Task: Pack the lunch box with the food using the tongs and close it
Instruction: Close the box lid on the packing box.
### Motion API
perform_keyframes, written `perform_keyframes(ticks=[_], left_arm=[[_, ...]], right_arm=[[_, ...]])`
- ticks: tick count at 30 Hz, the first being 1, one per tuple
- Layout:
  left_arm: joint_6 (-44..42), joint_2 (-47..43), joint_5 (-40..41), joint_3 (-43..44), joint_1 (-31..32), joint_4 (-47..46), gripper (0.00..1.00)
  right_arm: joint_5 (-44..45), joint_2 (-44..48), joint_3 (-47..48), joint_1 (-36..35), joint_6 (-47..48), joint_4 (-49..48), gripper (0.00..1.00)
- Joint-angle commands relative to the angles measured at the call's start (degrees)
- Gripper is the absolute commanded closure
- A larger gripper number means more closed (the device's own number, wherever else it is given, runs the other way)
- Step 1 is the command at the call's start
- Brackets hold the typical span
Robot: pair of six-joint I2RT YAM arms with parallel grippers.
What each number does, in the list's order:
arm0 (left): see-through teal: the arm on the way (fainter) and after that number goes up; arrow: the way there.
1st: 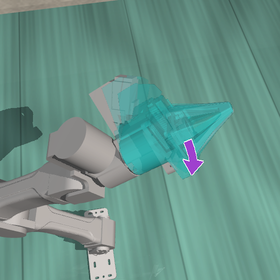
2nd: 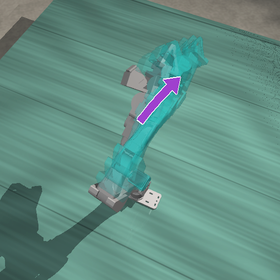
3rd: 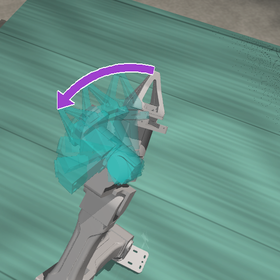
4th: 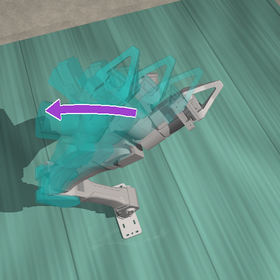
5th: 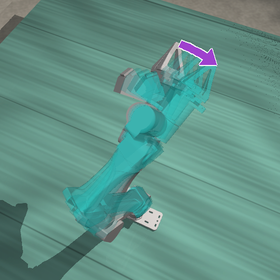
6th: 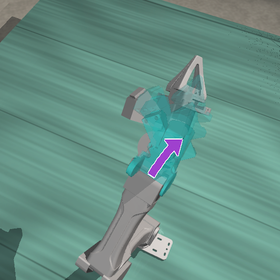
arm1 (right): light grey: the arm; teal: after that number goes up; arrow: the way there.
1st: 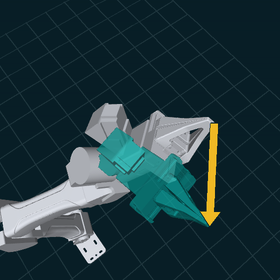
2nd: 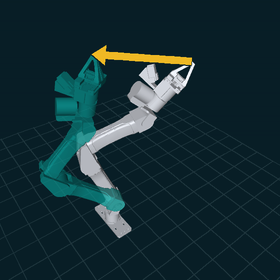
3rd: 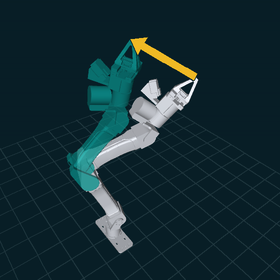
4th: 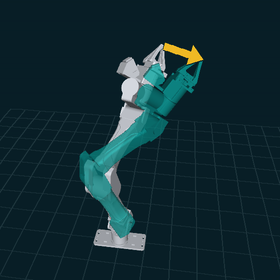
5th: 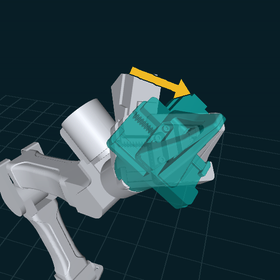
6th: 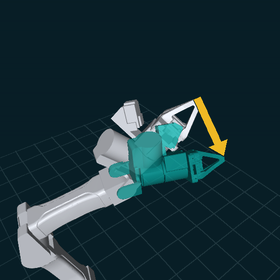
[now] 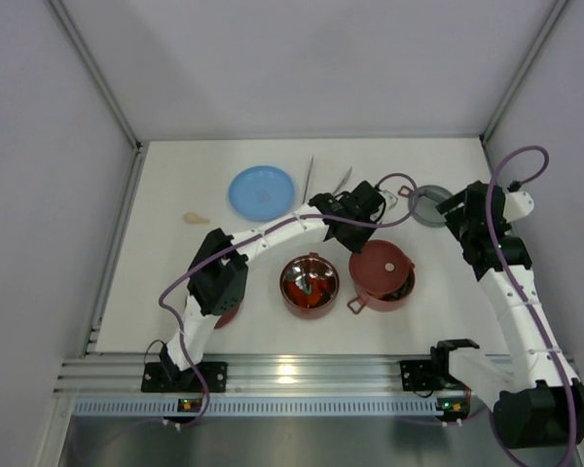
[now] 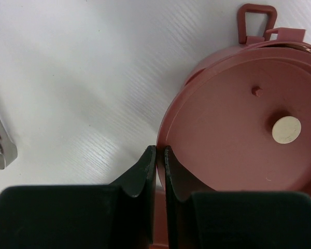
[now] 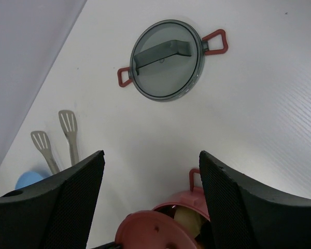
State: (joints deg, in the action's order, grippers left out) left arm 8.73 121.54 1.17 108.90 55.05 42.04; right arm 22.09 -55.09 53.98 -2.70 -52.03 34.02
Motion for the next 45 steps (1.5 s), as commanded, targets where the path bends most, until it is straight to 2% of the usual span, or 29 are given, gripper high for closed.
perform_keyframes(ticks=[1, 32, 41, 45], left_arm=[[0.93, 2.03, 0.41, 2.8, 0.59, -1.26, 1.0], [1.55, 5.99, 2.87, 6.5, 3.93, 0.41, 1.0], [2.25, 6.17, 9.1, 6.41, 4.02, 3.04, 1.0], [2.43, 7.22, 9.29, 6.85, 4.02, 4.19, 1.0]], right_arm=[[-2.04, 2.35, 0.16, 0.68, 2.28, 1.4, 0.27], [-6.0, 5.96, -2.38, 0.68, 4.04, 2.54, 0.27], [-8.28, 6.49, -3.0, 0.59, 4.65, 2.37, 0.27], [-10.22, 6.57, -3.17, 0.59, 5.71, 2.71, 0.28]])
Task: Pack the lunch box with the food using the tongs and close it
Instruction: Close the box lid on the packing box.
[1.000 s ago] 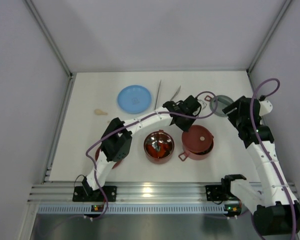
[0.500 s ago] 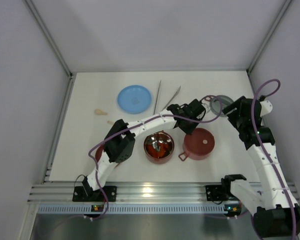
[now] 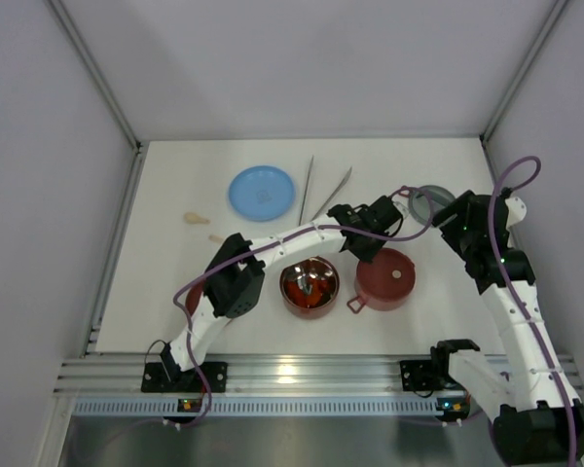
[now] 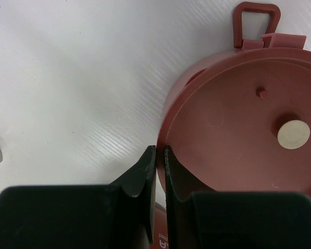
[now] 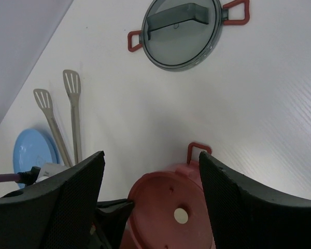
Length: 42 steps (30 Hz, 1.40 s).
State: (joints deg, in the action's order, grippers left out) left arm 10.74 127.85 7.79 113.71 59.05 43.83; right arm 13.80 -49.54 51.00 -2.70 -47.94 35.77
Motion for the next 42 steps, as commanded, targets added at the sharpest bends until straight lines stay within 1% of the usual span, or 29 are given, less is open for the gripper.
perform_keyframes(ticks=[1, 4, 6, 8, 9, 11, 12, 14, 15, 17, 18, 21, 30, 35, 42], left_arm=[[0.42, 0.99, 2.41, 1.95, 0.02, 2.4, 1.0], [0.51, 1.43, 1.79, 1.78, 0.1, 2.31, 1.0], [0.42, 1.78, 1.88, 1.78, 0.02, 2.4, 1.0], [0.42, 2.14, 1.96, 1.95, 0.02, 2.66, 1.0], [0.33, 2.57, 2.05, 2.04, 0.02, 2.83, 1.0], [0.33, 2.93, 1.88, 2.39, 0.02, 2.92, 1.0], [0.42, 3.45, 1.79, 2.57, 0.02, 3.01, 1.0], [0.59, 4.07, 1.61, 3.09, 0.02, 3.1, 1.0], [0.77, 4.51, 1.53, 3.27, 0.02, 3.19, 1.0], [0.77, 4.77, 0.83, 3.27, -0.07, 3.19, 1.0], [0.95, 5.04, 0.73, 3.18, 0.02, 3.1, 1.0], [0.86, 5.65, -0.05, 3.18, 0.02, 2.84, 1.0], [0.07, 7.67, -0.5, 4.59, -0.07, 3.8, 0.99], [-0.28, 8.29, -1.29, 4.59, -0.07, 3.89, 0.99], [-0.72, 8.38, -1.2, 4.68, -0.07, 4.42, 0.99]], right_arm=[[-2.02, 1.11, -0.12, 0.68, 1.71, 1.14, 0.29], [-2.73, 1.81, -0.38, 0.68, 2.33, 1.67, 0.31], [-4.74, 2.43, -0.55, 0.68, 3.2, 2.2, 0.39], [-7.55, 2.95, -1.34, 0.68, 4.08, 2.46, 0.45], [-8.43, 3.48, -1.69, 0.68, 4.35, 2.55, 0.52], [-10.36, 3.83, -2.75, 0.59, 5.14, 3.34, 0.61], [-10.9, 4.01, -3.1, 0.59, 5.31, 3.52, 0.69], [-12.65, 4.01, -4.07, 0.59, 5.93, 3.96, 0.78], [-13.27, 4.01, -4.42, 0.5, 6.11, 4.39, 0.86], [-15.28, 4.1, -5.3, 0.59, 6.72, 4.75, 0.92], [-15.56, 4.36, -5.56, 0.42, 6.9, 5.27, 0.98], [-16.26, 5.06, -6.62, 0.42, 7.6, 5.89, 1.0], [-17.14, 3.93, -9.16, 0.5, 9.27, 7.39, 1.0], [-19.42, -0.37, -13.73, 0.33, 9.19, 3.36, 1.0], [-18.64, -5.56, -21.55, -0.2, 5.58, -1.57, 1.0]])
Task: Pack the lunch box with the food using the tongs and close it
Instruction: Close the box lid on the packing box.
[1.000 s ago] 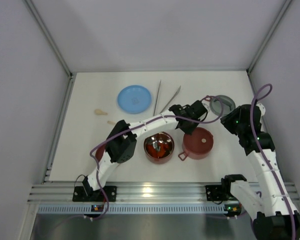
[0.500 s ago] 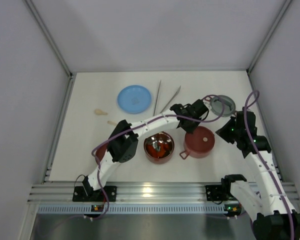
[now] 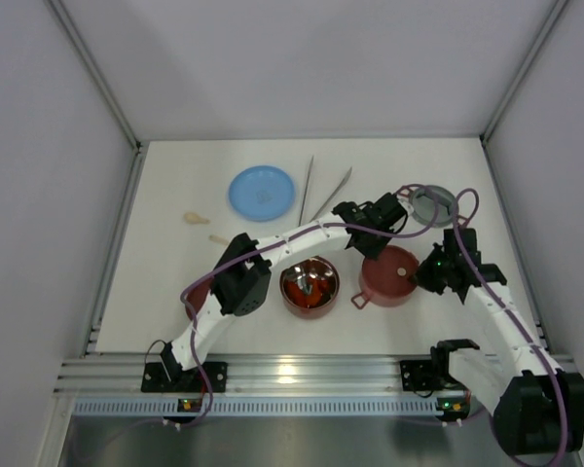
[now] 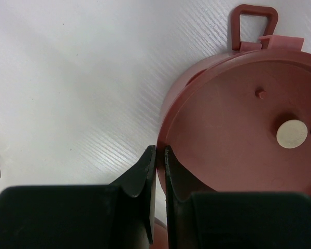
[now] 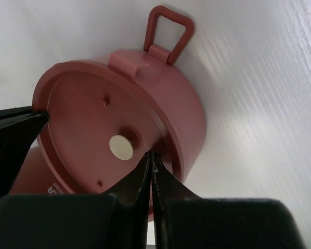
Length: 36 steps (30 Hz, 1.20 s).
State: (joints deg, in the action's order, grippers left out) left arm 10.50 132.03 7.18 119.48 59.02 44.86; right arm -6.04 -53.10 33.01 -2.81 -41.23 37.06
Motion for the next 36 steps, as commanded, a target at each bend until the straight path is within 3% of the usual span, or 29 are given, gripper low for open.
perform_keyframes(ticks=[1, 12, 22, 30, 36], left_arm=[[-0.57, 4.03, -0.59, -1.01, -0.05, 3.39, 0.98], [-0.31, 3.85, -0.94, -1.01, -0.14, 3.57, 0.91], [-0.83, -3.17, 0.82, 2.15, -0.93, 1.98, 0.51], [-1.19, -7.48, 2.84, 2.69, -1.1, 0.23, 0.48], [-2.06, -7.75, 1.26, 3.47, -1.02, 1.45, 0.55]], right_arm=[[1.64, -2.44, -3.83, -0.18, -1.74, -3.04, 1.0], [1.91, -4.47, -6.03, -0.27, -2.71, -5.94, 1.0], [2.79, -5.08, -6.56, -0.27, -3.42, -7.0, 1.0], [3.23, -4.91, -6.12, -0.18, -3.33, -6.3, 1.0], [5.78, -2.19, -4.28, -0.27, -3.59, -2.35, 1.0]])
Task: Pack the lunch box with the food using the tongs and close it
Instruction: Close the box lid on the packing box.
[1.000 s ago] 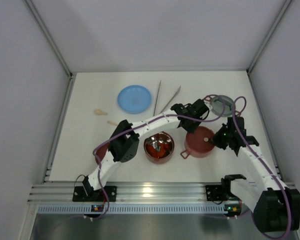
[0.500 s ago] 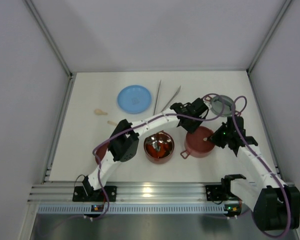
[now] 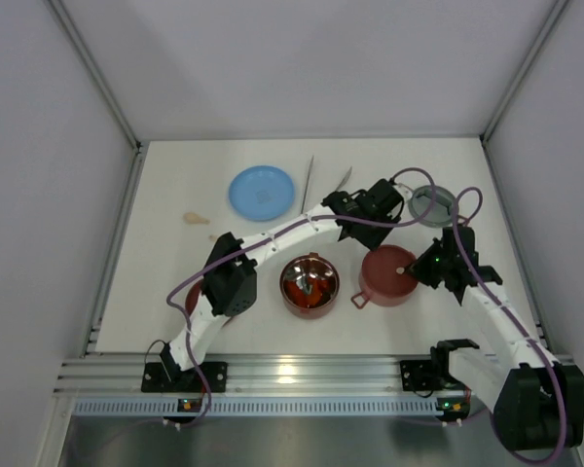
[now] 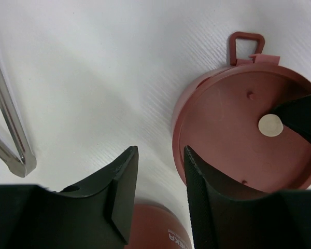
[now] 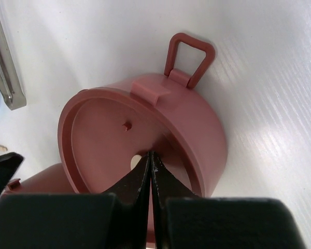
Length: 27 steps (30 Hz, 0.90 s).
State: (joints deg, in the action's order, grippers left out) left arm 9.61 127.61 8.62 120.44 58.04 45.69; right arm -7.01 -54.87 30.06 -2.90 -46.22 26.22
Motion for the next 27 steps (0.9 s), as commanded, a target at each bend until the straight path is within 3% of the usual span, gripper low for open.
perform_keyframes(ticks=[1, 10, 15, 21, 27], left_arm=[[-1.17, -2.46, -0.01, 3.13, -0.12, 1.15, 0.56], [-0.9, -3.24, -1.85, 3.66, -0.12, 2.47, 0.69], [-0.29, -5.44, -6.86, 2.87, 0.23, 2.82, 0.75], [-0.2, -5.53, -9.05, -2.91, 1.11, 2.21, 0.82], [0.59, -3.43, -13.62, -8.64, 2.16, 0.63, 0.82]], right_arm=[[6.74, 0.02, -0.98, -0.18, 1.31, 8.85, 1.0], [9.11, 3.45, 3.68, -0.18, 1.57, 14.21, 1.0], [9.03, 3.98, 4.21, -0.18, 1.74, 14.65, 1.0], [8.5, 3.72, 3.25, -0.18, 1.57, 13.77, 1.0], [8.5, 2.67, 2.46, -0.18, 1.74, 12.72, 1.0]])
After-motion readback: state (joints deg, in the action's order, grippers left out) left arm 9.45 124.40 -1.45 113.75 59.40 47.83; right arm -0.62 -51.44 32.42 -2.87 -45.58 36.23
